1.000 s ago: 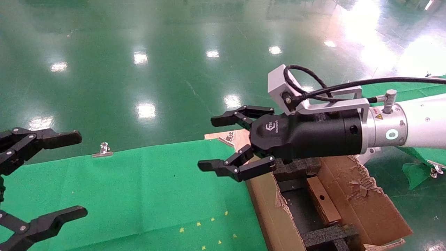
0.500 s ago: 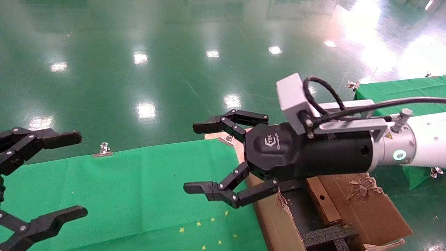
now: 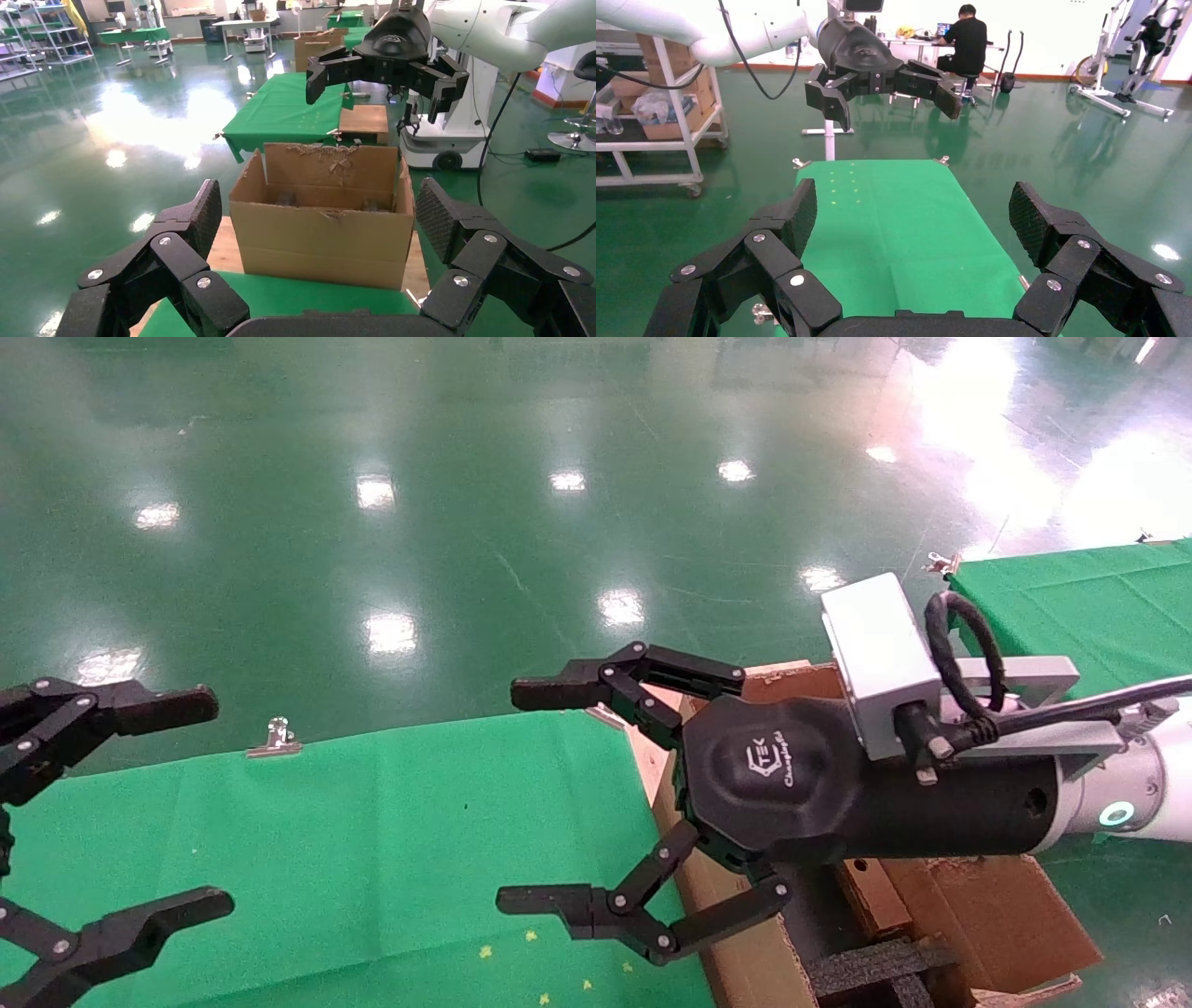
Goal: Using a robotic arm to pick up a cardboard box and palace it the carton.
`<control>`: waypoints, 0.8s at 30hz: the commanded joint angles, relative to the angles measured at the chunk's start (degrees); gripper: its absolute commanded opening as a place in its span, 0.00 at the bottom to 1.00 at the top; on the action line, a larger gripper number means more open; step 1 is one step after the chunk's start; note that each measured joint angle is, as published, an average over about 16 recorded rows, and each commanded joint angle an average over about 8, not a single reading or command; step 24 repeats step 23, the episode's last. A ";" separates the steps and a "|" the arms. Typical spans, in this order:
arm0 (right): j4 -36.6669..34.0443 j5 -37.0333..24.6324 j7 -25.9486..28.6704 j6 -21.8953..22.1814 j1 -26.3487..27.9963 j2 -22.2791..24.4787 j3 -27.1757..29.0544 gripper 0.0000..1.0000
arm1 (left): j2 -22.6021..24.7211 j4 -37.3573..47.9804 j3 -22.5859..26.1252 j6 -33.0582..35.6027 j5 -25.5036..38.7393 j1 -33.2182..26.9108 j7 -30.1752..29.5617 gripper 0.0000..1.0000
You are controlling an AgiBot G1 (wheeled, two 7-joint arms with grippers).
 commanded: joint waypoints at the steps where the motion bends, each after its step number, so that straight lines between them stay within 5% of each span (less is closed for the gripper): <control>1: 0.14 0.09 -0.30 -0.52 -1.00 -0.25 1.35 1.00 | 0.00 0.00 0.00 -0.01 0.00 0.00 0.00 1.00; 24: -0.06 0.01 0.13 0.29 0.55 0.14 -0.78 1.00 | 0.00 0.00 0.00 -0.01 0.00 0.00 0.00 1.00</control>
